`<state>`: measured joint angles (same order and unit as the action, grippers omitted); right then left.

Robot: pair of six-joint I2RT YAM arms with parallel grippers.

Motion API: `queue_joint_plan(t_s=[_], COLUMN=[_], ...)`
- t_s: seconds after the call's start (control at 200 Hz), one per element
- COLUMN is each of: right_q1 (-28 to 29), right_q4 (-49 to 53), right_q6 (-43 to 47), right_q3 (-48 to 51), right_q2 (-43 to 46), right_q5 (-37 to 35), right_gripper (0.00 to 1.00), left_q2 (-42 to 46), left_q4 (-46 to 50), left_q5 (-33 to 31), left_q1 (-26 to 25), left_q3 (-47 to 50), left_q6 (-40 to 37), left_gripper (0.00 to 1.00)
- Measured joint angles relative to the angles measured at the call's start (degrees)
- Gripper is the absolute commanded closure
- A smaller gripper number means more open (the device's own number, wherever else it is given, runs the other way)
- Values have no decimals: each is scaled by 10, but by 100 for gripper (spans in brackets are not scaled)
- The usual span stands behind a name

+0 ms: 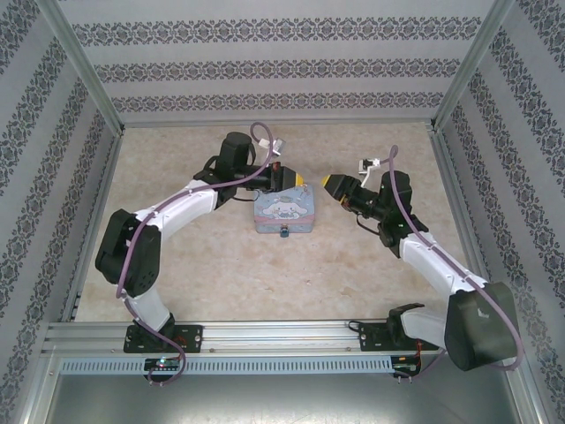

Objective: Unlock a padlock with a key

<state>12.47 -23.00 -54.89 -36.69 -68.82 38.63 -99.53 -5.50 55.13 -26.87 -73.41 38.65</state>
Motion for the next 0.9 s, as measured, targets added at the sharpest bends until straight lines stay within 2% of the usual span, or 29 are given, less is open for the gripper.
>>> queue_joint_plan(t_s=[0.31, 0.68, 0.779, 0.899], right_q1=[0, 24, 24, 24], right_q4=[-91, -150, -159, -169], right_q6=[-8, -24, -27, -34], right_q3=[0, -1, -1, -1], right_q2=[-66, -113, -113, -114], right_q5=[73, 93, 93, 93], right_gripper=[55, 62, 67, 78], left_q2=[-22, -22, -22, -22], left_q4=[17, 11, 8, 3], left_q5=[37, 40, 40, 40], left_q1=[0, 0, 1, 1], left_q3=[-14, -14, -14, -14], left_q6=[-27, -22, -22, -18], left_gripper=[100, 100, 100, 100])
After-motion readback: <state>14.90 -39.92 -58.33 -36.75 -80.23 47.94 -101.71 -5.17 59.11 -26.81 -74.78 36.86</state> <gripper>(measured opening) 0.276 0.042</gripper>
